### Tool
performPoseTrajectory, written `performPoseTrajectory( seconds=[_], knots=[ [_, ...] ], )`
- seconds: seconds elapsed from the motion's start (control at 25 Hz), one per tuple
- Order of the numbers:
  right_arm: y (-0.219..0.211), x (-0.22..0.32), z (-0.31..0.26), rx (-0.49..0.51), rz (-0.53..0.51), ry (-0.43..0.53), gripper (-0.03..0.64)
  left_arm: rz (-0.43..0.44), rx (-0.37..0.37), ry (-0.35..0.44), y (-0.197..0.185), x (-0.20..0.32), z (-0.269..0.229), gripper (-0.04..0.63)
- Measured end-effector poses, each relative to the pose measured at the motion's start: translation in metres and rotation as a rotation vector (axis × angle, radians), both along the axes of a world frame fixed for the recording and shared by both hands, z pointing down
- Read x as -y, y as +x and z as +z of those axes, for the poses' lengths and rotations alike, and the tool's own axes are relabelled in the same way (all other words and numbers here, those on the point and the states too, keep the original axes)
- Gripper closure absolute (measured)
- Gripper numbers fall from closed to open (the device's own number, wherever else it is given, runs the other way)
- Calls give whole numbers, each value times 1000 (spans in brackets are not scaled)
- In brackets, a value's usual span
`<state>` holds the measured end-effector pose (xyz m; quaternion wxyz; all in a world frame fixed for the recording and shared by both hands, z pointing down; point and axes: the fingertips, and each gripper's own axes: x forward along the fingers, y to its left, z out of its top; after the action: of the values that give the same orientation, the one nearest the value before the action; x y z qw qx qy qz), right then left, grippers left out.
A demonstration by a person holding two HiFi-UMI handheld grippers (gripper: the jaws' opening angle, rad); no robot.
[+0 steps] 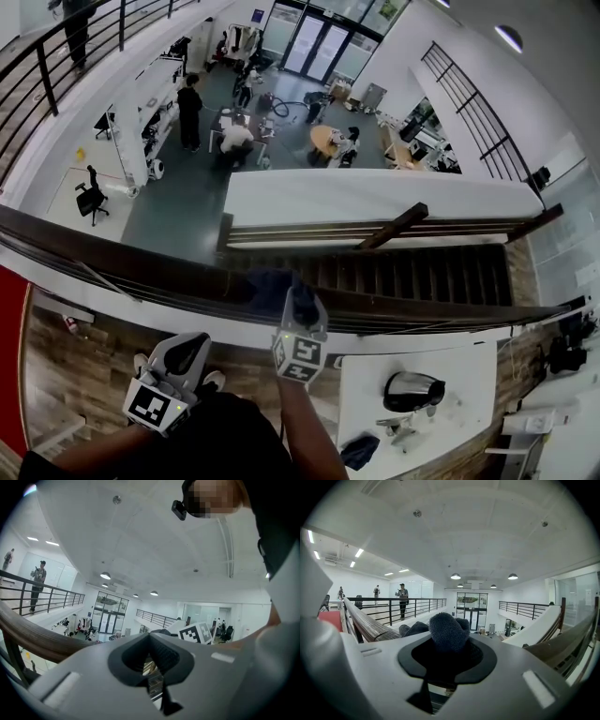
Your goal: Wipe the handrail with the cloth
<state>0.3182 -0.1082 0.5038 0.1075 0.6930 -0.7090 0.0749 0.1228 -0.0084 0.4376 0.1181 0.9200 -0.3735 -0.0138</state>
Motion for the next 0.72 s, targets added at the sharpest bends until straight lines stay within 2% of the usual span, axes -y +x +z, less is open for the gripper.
performPoseTrajectory(
  seconds=[0.12, 0.36, 0.72],
  knots=[
    [6, -1, -1, 5, 10, 0, 522, 6, -20, 23, 1, -1, -6, 595],
    [23, -6, 0, 11, 36, 6, 522, 2, 22, -8, -1, -6, -1, 595],
    [48, -10, 1, 28, 75, -9, 522, 10, -1, 26, 1, -7, -7, 595]
  ],
)
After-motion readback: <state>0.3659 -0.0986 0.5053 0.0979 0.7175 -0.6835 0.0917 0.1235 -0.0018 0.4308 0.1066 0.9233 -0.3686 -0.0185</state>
